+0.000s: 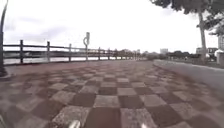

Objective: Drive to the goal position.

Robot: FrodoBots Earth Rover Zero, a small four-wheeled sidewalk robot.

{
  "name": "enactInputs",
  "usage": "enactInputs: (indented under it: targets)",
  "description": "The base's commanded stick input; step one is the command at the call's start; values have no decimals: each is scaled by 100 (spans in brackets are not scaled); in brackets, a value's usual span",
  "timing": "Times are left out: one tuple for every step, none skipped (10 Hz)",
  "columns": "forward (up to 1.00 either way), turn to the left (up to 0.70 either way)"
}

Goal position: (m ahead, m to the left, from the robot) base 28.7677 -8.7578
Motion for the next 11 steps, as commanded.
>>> enactInputs:
  targets:
    - [70, 0]
    - [70, 0]
    - [70, 0]
    - [70, 0]
    - [70, 0]
    - [70, 0]
    - [70, 0]
    - [70, 0]
    - [70, 0]
    - [70, 0]
    - [70, 0]
